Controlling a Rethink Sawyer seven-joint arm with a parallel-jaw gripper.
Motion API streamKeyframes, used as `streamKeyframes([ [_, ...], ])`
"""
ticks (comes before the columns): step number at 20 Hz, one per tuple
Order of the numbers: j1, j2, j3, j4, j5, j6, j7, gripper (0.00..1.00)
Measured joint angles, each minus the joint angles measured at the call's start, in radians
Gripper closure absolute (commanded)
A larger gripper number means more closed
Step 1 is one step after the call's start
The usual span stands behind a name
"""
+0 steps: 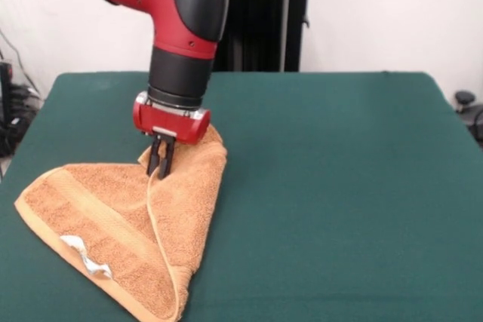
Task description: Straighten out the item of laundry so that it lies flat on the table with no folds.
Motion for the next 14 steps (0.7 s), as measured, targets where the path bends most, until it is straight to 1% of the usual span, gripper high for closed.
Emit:
streamKeyframes([
  [5,0.064,0.006,-0.045,-0.006,0.074,0.026,0.000,1.00],
  [6,0.092,0.006,-0.060,-0.009,0.109,0.052,0.000,1.00],
  [9,0.119,0.006,-0.073,-0.013,0.142,0.087,0.000,1.00],
  [14,0.194,0.006,-0.115,-0.034,0.209,0.202,0.000,1.00],
])
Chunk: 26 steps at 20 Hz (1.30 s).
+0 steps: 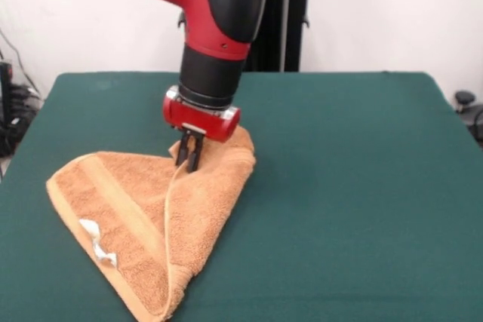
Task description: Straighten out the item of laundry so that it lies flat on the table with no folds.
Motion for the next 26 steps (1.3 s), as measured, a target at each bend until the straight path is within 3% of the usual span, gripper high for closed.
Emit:
streamKeyframes([
  [6,0.049,-0.002,-0.026,-0.023,0.030,0.121,0.000,1.00],
  [16,0.047,-0.067,-0.035,-0.025,0.033,0.256,0.000,1.00],
  [26,0.086,-0.146,-0.094,-0.080,0.032,0.551,0.000,1.00],
])
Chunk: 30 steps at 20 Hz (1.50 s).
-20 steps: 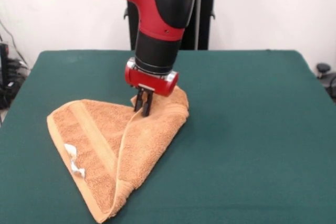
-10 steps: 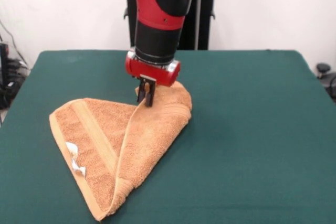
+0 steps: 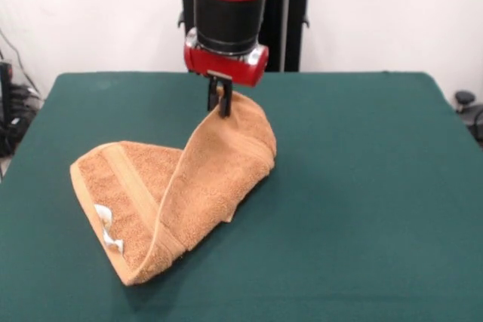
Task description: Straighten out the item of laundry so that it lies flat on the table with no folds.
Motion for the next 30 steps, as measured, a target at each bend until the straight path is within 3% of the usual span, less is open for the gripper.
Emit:
streamKeyframes([
  [12,0.076,0.030,-0.010,-0.126,0.044,0.065,0.026,1.00],
  [30,0.172,0.193,-0.030,-0.316,0.110,0.065,0.307,1.00],
])
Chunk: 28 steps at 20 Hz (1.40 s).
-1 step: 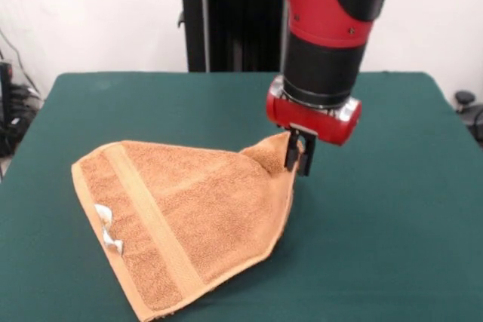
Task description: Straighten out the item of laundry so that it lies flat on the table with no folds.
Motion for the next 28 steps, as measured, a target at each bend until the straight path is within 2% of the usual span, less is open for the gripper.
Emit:
streamKeyframes([
  [8,-0.002,0.072,0.000,-0.076,0.024,-0.007,0.012,1.00],
  [14,-0.002,0.099,0.013,-0.084,0.065,-0.051,0.013,1.00],
  [22,0.000,0.104,0.050,-0.060,0.179,-0.131,0.060,1.00],
  [28,-0.007,0.077,0.102,0.015,0.286,-0.171,0.133,1.00],
])
